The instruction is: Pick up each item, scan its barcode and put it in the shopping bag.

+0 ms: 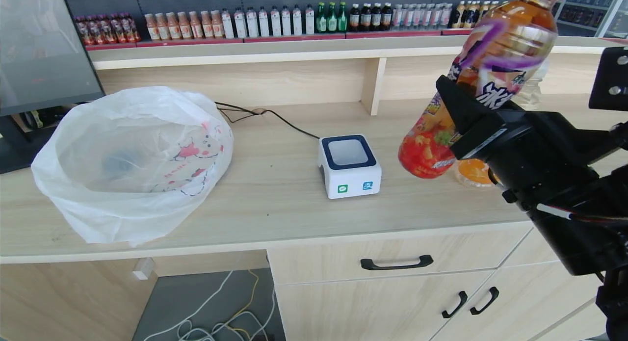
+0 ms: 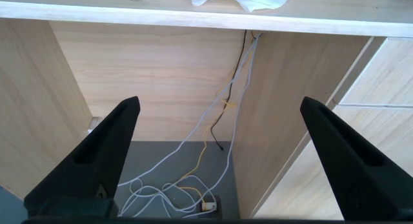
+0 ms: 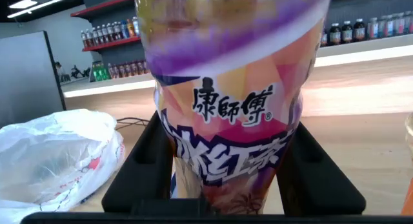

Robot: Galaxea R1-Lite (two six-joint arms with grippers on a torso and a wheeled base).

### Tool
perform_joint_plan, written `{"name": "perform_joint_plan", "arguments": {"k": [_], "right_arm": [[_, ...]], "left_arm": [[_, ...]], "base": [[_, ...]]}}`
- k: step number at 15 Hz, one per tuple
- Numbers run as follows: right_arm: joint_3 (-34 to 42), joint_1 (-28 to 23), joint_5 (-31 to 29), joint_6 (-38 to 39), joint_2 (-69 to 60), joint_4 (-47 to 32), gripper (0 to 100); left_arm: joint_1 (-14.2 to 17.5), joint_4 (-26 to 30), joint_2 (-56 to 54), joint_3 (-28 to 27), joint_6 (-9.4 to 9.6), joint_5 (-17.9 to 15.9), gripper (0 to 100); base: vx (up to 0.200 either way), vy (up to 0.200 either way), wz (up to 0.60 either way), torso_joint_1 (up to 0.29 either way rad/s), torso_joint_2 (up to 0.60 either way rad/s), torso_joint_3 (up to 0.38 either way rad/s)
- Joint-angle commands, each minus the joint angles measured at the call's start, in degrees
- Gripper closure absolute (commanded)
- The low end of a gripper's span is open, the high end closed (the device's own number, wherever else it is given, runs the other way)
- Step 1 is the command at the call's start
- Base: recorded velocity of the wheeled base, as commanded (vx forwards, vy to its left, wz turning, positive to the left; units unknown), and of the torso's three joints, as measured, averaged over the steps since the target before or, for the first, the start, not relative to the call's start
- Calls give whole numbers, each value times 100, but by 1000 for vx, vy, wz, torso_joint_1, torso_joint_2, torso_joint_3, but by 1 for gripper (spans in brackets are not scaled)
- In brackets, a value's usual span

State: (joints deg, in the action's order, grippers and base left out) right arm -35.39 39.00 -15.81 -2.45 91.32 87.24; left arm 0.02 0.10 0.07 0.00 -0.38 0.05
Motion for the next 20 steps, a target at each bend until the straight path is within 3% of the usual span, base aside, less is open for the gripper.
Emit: {"name": "perform_joint_plan", "arguments": {"k": [1, 5, 14, 20], "right_arm": [[129, -6, 25, 8, -237, -5, 100], [296, -138, 34, 17, -510, 4, 100], [-73, -428, 34, 166, -185, 22, 100], [-935, -411, 52, 350, 448, 22, 100]], "left_arm": [[-2, -1, 1, 0, -6, 4, 0], [-2, -1, 1, 0, 3, -5, 0], [-2, -1, 1, 0, 11, -5, 0], [-2, -1, 1, 0, 11, -5, 0]], "base": [[0, 200, 0, 12, 12, -2], [0, 200, 0, 2, -1, 4], [0, 0, 0, 0, 0, 0], [0, 0, 0, 0, 0, 0]]}}
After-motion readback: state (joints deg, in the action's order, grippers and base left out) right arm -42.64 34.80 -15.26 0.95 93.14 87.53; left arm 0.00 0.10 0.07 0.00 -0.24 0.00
